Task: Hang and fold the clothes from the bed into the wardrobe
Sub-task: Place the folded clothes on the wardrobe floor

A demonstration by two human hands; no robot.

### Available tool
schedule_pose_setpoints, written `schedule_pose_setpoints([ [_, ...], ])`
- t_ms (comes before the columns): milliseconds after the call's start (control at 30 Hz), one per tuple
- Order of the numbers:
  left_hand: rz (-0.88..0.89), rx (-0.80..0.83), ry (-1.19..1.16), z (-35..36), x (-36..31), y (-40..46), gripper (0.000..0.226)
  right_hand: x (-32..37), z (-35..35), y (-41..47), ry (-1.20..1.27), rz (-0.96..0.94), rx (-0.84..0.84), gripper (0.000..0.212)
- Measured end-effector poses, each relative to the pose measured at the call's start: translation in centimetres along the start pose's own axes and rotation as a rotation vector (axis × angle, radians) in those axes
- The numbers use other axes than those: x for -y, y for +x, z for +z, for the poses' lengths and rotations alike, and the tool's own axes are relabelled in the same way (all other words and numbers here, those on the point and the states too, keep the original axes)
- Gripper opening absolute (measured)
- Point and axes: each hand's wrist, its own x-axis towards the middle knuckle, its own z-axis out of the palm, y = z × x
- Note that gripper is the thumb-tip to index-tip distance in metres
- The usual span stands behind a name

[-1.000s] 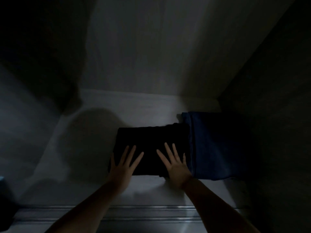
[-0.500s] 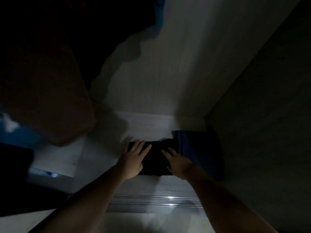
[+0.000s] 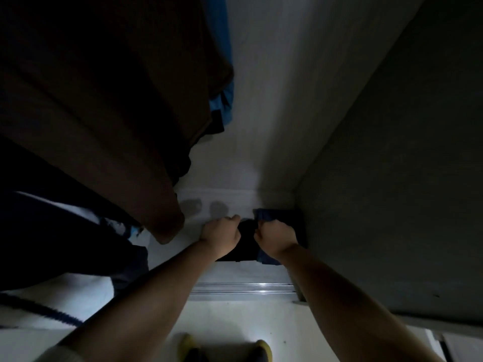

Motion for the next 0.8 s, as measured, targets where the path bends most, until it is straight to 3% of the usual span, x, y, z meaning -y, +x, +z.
schedule_pose_setpoints([
  [167,0.037,-0.066,-0.004,-4.5,-1.6,-1.4,0.017,-0.6,-4.3,-3.4,-0.013,-0.037,-0.053,0.033],
  [367,0.105,-0.073,0.021,-7.0,-4.7,-2.8,0.017,-2.9,-6.9,-7.9,-0.007,0.051,-0.076,0.038],
  [800,0.544,-0.024,0.047,-13.7,-14.4,-6.6,0.018,-5.8,-8.4,-22.4,0.048,0.522,-0.283,0.030],
])
